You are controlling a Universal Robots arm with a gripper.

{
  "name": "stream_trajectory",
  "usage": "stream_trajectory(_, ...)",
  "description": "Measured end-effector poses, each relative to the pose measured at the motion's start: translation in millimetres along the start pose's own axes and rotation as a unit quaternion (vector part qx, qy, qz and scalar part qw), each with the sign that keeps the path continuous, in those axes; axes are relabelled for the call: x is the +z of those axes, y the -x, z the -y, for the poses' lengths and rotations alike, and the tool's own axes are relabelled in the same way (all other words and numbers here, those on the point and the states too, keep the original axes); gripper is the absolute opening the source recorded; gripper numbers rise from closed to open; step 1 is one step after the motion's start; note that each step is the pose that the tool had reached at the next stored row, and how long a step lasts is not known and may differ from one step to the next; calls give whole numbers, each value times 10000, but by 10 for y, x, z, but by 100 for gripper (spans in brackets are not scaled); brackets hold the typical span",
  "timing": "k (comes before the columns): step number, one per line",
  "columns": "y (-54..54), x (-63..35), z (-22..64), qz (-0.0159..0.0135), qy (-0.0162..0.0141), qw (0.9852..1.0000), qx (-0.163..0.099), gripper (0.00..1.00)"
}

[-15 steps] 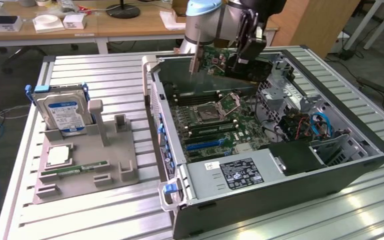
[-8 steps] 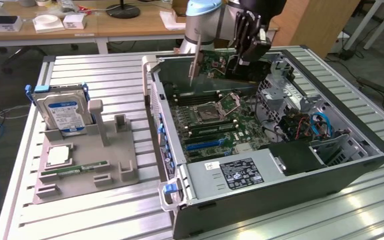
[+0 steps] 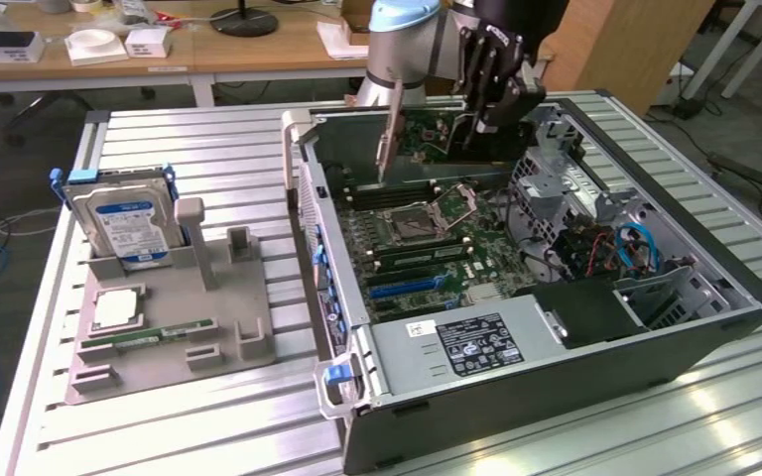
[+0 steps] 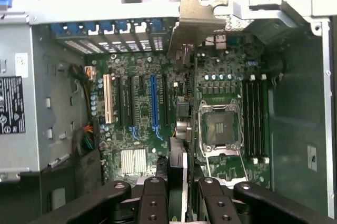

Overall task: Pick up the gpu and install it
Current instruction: 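Insert the gpu into the slot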

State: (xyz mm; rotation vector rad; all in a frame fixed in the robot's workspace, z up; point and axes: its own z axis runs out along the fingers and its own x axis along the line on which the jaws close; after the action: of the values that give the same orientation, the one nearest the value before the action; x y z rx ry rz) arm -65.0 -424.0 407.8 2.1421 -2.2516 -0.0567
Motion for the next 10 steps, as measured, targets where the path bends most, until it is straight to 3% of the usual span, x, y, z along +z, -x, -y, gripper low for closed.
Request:
stream_trajectory(4, 0, 22, 1, -16, 0, 9993, -360, 27)
stream_trajectory(7, 0, 29, 1, 17, 0, 9988, -494, 27)
stream_trajectory(10, 0, 30, 1, 18, -1, 9988, -495, 27)
